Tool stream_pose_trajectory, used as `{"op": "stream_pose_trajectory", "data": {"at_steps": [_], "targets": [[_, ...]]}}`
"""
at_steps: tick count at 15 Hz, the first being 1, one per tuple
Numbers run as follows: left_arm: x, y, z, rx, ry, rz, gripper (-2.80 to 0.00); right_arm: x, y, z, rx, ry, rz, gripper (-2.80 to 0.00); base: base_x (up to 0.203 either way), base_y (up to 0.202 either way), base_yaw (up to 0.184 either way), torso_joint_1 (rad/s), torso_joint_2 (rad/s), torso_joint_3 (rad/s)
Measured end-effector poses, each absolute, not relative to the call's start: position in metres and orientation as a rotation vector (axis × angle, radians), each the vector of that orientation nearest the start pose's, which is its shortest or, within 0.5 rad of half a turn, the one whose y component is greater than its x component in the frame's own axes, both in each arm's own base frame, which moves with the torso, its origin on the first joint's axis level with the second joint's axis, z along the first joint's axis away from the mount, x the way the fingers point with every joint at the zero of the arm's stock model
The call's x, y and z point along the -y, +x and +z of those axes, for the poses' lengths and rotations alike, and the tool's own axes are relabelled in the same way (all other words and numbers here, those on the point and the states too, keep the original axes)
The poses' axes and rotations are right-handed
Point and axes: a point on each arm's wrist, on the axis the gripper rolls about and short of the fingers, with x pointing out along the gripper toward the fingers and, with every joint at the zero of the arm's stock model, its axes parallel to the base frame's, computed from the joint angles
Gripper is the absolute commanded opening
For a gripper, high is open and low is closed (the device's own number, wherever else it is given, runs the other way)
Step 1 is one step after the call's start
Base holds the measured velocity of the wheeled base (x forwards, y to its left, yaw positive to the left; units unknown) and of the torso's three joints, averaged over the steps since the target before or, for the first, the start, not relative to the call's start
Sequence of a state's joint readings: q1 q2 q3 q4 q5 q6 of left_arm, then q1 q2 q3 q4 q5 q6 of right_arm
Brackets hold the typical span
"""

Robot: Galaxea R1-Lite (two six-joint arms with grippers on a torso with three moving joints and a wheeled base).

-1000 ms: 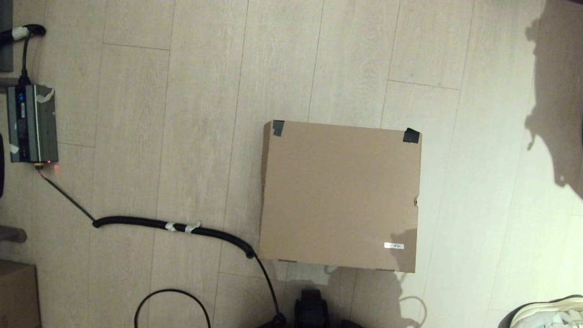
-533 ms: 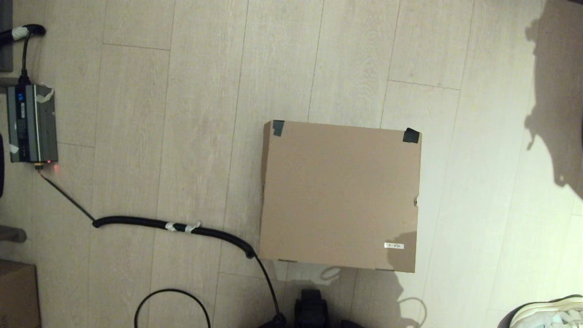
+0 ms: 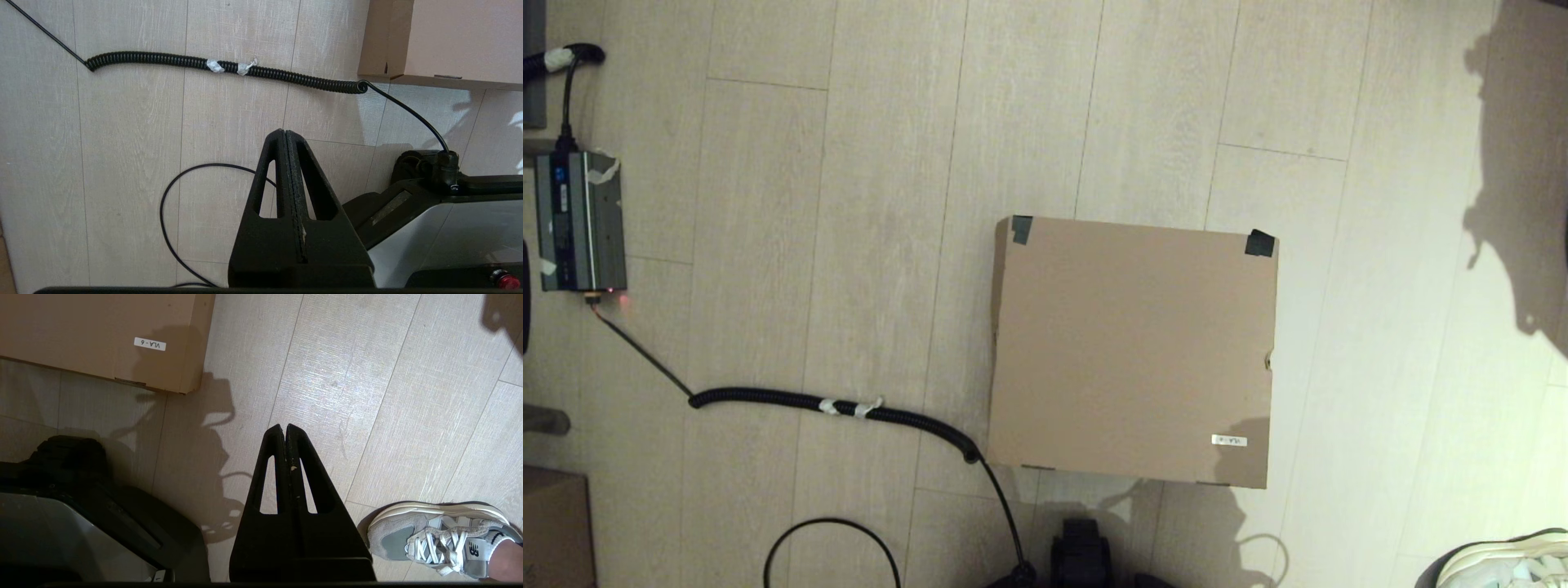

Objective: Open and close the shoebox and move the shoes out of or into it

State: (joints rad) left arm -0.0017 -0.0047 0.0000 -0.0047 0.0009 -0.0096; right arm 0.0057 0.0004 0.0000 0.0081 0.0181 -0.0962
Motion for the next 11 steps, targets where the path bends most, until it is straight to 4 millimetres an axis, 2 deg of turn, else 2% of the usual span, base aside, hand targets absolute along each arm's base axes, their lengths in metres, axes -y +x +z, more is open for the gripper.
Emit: {"op": "stream_pose_trajectory", "data": {"at_steps": [11], "targets": [[-0.0001, -0.0231, 0.0760, 0.010, -0.012, 0.000, -2.80, -0.0002, -0.0230, 0.0749, -0.002, -0.050, 0.016, -2.80, 0.000, 0.000, 0.000, 0.000, 0.00, 0.000]]}}
